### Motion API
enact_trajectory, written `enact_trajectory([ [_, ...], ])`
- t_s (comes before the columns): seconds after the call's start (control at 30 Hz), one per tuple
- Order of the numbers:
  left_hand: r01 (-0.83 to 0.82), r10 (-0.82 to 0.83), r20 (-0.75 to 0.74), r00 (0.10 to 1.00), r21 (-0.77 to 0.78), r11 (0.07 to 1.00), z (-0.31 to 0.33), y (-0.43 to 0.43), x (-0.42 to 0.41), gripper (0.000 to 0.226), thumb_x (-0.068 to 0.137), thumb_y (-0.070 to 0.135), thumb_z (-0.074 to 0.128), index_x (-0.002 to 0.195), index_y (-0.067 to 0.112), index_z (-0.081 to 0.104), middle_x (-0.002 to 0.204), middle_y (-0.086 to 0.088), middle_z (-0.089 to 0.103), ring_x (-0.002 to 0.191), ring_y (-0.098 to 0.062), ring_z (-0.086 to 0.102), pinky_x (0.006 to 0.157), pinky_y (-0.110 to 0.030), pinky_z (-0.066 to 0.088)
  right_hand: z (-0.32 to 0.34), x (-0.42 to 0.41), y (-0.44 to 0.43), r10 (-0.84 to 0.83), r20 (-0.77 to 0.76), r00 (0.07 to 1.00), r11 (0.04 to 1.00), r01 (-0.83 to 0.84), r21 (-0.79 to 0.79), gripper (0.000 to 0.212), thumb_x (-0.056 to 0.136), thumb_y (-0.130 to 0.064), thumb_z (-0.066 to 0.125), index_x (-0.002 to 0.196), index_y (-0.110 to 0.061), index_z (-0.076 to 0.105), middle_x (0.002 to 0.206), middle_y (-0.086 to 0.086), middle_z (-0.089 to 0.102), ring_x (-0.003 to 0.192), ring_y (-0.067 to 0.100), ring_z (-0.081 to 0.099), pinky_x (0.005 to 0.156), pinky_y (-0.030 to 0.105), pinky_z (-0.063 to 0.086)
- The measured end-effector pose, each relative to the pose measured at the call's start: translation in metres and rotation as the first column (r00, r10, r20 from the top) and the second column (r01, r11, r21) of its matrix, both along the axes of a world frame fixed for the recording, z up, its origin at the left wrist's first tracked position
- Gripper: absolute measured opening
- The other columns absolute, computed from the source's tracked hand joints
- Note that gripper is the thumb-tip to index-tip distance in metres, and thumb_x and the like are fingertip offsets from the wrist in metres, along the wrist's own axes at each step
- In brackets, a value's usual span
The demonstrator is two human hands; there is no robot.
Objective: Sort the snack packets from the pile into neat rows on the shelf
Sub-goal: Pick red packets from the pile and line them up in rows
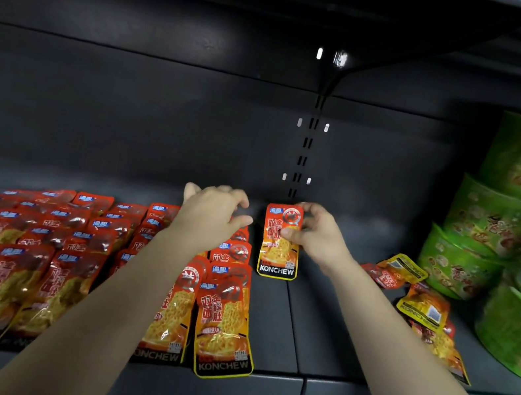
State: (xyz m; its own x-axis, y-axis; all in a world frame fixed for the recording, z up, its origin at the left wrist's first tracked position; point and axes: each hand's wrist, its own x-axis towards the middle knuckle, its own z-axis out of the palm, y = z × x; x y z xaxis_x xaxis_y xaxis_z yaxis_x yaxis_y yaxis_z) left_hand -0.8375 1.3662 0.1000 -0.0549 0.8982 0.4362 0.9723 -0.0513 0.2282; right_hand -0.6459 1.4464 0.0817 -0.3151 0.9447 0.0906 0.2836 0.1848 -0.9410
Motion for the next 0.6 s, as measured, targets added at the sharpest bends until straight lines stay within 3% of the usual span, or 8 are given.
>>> enact_trajectory([
  [0.17, -0.1, 0.109, -0.19, 0.976, 0.054, 0.993, -0.008, 0.0, -0.005, 0.029, 0.096, 0.046, 0.047, 0.118, 0.029, 0.055, 0.112, 0.008, 0.06, 0.107, -0.015, 0.054, 0.098, -0.037, 0.024, -0.012, -0.013, 0.007, -0.007, 0.1, 0.995, 1.0, 0.005, 0.026, 0.047, 0.076, -0.004, 0.077, 0.109, -0.022, 0.049, 0.1, 0.006, 0.068, 0.095, 0.021, 0.068, 0.089, 0.047, 0.055],
  [0.4, -0.155, 0.166, -0.176, 0.97, 0.07, 0.985, -0.017, -0.004, -0.009, 0.03, 0.097, 0.046, 0.046, 0.12, 0.029, 0.054, 0.116, 0.008, 0.059, 0.108, -0.013, 0.053, 0.101, -0.037, 0.024, -0.028, -0.021, 0.008, -0.039, 0.126, 0.991, 0.998, 0.033, 0.052, 0.051, 0.082, -0.008, 0.073, 0.116, -0.028, 0.04, 0.096, 0.006, 0.065, 0.09, 0.021, 0.067, 0.082, 0.043, 0.057],
  [0.5, -0.162, 0.17, -0.152, 0.974, 0.064, 0.985, -0.021, -0.005, -0.012, 0.03, 0.096, 0.046, 0.046, 0.12, 0.03, 0.054, 0.116, 0.009, 0.059, 0.109, -0.013, 0.053, 0.1, -0.036, 0.024, -0.03, -0.023, 0.007, -0.038, 0.142, 0.989, 0.995, 0.025, 0.095, 0.042, 0.084, -0.008, 0.071, 0.109, -0.026, 0.041, 0.089, -0.002, 0.06, 0.086, 0.016, 0.065, 0.072, 0.031, 0.055],
  [0.6, -0.168, 0.174, -0.118, 0.978, 0.062, 0.984, -0.023, -0.007, -0.015, 0.031, 0.095, 0.046, 0.047, 0.121, 0.03, 0.054, 0.115, 0.009, 0.059, 0.11, -0.013, 0.053, 0.099, -0.035, 0.023, -0.028, -0.024, 0.003, -0.045, 0.19, 0.981, 0.987, 0.014, 0.159, 0.037, 0.087, -0.009, 0.068, 0.11, -0.021, 0.042, 0.084, -0.011, 0.052, 0.077, 0.004, 0.056, 0.058, 0.014, 0.041],
])
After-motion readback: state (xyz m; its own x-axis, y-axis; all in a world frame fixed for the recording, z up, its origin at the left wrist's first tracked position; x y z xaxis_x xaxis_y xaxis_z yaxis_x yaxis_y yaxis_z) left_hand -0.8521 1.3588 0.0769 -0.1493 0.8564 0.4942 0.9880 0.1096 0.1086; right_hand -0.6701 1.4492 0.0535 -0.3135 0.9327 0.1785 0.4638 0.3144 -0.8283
